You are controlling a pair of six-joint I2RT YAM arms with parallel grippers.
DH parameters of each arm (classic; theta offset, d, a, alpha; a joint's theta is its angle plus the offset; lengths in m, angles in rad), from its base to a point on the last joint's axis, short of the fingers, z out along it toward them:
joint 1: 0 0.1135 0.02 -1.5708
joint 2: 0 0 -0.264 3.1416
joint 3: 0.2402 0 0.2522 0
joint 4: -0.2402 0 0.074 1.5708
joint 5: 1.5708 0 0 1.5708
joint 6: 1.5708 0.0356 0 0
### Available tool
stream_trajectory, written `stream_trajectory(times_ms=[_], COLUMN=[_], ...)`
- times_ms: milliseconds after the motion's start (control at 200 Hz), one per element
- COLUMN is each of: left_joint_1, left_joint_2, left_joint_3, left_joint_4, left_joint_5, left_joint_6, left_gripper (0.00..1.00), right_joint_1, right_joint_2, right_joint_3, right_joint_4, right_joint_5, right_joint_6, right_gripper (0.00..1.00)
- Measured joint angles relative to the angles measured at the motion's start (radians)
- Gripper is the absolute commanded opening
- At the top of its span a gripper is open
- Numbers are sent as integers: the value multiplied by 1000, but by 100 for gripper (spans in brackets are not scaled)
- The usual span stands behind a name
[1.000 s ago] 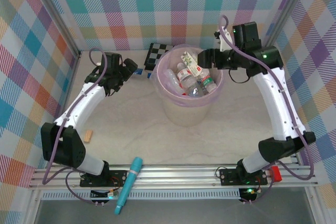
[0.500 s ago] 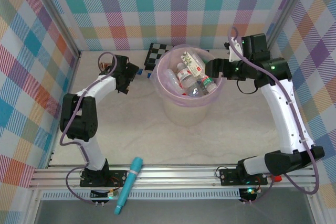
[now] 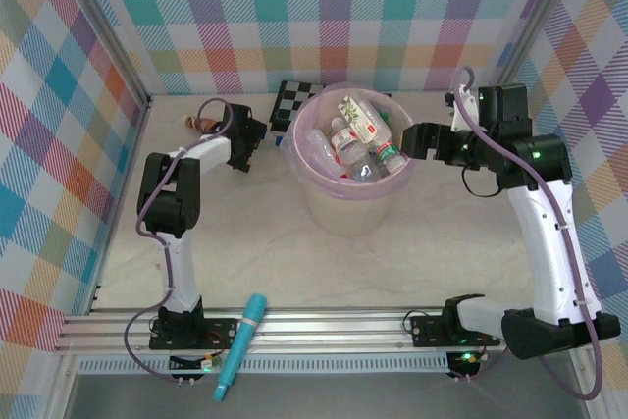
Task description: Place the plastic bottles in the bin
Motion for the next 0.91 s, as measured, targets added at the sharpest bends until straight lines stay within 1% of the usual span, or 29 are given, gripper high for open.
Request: stream_trajectory(times_ms=[170,250,595,905], left_joint_1=[0,0,0,-3], left_joint_2=[61,65,87,87], left_joint_3=[67,82,90,85], left_joint_4=[34,31,18,32], left_joint_5=[16,21,20,25], left_joint_6=[-13,-14,-26,-25], left_gripper=[100,99,72,65], right_joint_1=[-9,-10,-16,-17], right_joint_2=[-17,-17,-17,-11], right_joint_3=[-26,-28,-28,-28], right_joint_4=[-4,-5,-6,-6], right_joint_5=[0,0,0,0], right_joint_6=[0,0,-1,-1], right_gripper=[91,91,91,90])
